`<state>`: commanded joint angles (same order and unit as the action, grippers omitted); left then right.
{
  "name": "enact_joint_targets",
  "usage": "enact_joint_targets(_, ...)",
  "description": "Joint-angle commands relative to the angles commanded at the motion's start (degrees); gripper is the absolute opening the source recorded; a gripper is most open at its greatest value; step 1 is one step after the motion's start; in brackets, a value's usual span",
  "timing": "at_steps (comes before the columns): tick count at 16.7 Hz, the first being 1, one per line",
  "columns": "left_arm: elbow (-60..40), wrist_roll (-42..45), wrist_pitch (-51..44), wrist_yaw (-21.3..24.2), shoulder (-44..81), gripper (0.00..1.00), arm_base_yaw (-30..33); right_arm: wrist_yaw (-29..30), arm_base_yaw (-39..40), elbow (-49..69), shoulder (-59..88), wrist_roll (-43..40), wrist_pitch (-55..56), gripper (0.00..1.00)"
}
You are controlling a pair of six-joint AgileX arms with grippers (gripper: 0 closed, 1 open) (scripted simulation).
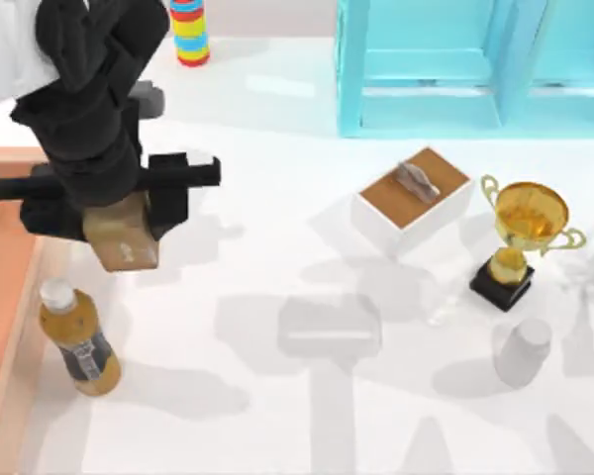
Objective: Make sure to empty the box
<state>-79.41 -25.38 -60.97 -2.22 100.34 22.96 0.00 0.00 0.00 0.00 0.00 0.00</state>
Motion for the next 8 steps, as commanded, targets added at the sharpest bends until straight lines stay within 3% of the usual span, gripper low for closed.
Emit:
enact_joint_targets(4, 1.08, -13.87, 1.85, 2.3, 3.54, 0.0, 15.05, 0.0, 0.0, 0.0, 0.0, 0.0, 0.0, 1.0)
enact_joint_targets(8, 3.9, -20.47, 1.79, 2.39, 5.08, 0.0, 24.17, 0.0, 0.0, 0.0, 0.0, 0.0, 0.0, 1.0)
